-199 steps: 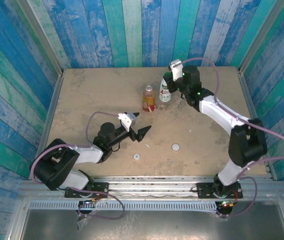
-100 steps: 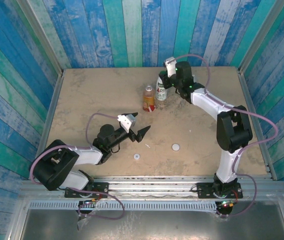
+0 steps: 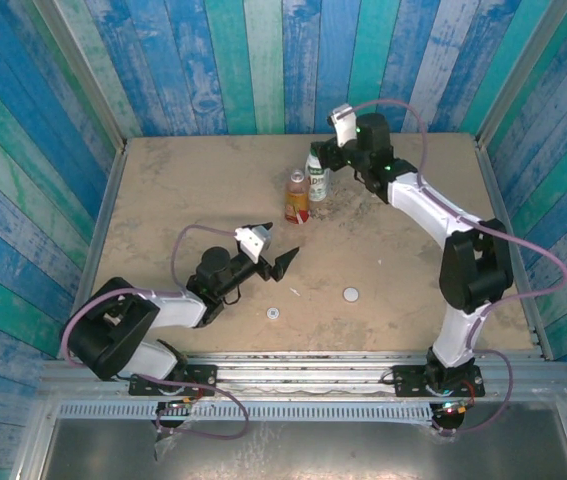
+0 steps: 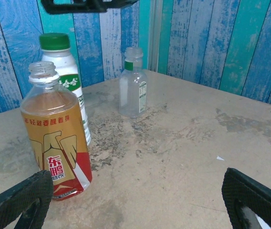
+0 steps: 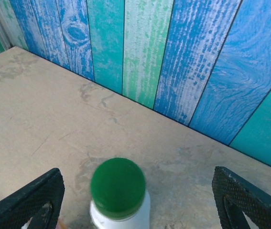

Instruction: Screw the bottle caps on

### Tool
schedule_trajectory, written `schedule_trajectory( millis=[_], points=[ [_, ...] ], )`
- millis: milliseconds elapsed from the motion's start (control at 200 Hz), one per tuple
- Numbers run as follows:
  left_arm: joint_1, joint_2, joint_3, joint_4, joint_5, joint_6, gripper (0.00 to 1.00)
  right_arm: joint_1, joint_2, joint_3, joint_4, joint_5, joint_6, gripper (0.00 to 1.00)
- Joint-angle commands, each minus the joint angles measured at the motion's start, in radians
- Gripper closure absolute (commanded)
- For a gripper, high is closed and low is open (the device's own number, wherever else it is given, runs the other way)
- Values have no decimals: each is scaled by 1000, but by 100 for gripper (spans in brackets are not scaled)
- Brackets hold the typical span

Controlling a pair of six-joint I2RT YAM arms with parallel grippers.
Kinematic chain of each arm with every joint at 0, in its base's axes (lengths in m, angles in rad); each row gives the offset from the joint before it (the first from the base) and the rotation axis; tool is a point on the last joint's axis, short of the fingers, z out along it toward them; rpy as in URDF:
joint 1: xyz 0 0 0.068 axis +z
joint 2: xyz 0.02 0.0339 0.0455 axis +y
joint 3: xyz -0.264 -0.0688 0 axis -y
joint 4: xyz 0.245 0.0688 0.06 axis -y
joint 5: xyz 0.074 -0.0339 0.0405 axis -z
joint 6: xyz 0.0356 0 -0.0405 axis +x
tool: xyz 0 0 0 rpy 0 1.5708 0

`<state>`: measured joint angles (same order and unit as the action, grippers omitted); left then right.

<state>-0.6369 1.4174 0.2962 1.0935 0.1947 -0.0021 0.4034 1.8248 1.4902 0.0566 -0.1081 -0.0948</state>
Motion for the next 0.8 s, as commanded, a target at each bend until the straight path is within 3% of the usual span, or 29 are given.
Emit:
schedule_trajectory(
  millis=[0, 281, 506, 796],
  points=[
    [-4, 52, 59, 8, -19, 33, 6, -18, -90, -51, -15, 39, 9, 14],
    [-6, 135, 131, 47, 60, 28, 6, -142, -141, -132, -74, 164, 47, 11],
    [-6, 182, 153, 68, 87, 4, 6, -264, -23, -48, -149, 101, 111, 8],
    [-8, 188, 164, 62, 120, -3, 6, -279, 133, 77, -254, 75, 75, 13]
  ],
)
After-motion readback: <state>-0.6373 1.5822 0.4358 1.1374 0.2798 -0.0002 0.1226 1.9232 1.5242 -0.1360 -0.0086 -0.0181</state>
